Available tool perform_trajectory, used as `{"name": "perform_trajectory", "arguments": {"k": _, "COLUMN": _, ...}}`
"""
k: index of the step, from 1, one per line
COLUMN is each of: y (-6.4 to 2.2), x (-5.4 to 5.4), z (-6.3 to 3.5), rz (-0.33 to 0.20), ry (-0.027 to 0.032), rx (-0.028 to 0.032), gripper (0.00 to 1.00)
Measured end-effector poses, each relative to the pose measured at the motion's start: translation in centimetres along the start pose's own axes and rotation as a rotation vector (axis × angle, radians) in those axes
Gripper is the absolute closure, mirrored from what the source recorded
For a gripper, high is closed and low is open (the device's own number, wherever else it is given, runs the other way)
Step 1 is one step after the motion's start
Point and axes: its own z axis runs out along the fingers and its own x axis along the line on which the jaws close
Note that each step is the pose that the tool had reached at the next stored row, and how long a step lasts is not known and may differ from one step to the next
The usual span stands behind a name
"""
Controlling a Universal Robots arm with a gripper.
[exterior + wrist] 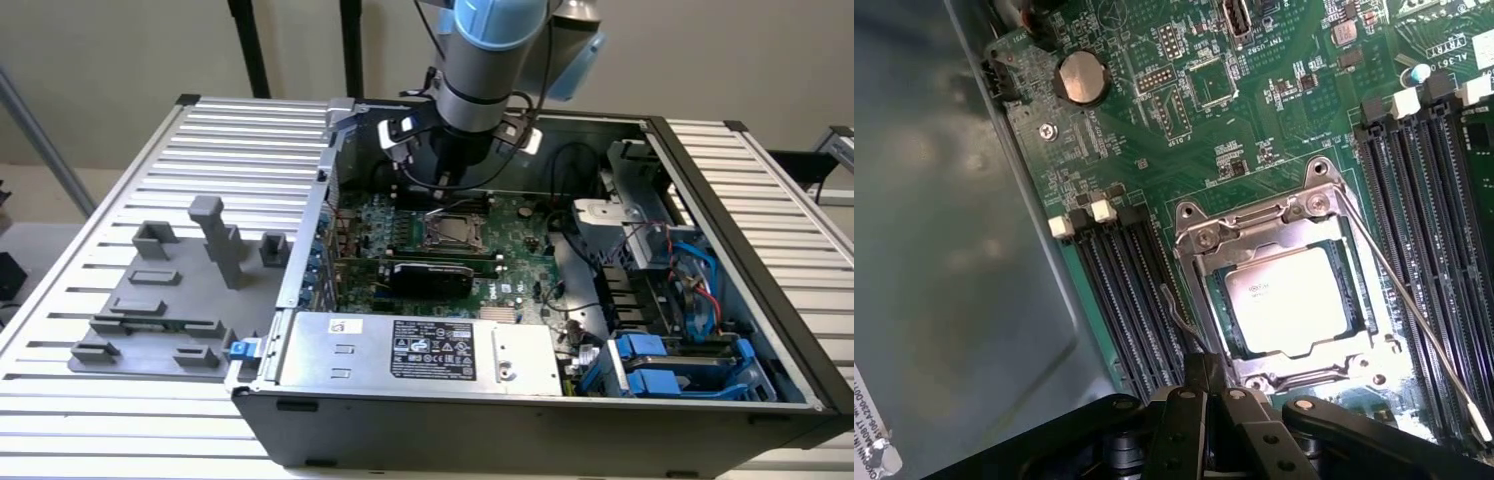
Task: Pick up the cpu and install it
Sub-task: 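Install the first cpu locking lever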
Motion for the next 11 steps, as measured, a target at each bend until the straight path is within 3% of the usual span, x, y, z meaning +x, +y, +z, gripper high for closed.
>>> {"name": "perform_trajectory", "arguments": {"k": 11, "y": 0.33, "x": 0.37, "z": 0.2, "rz": 0.0, "ry": -0.0003, "rx": -0.0002, "gripper": 0.89}}
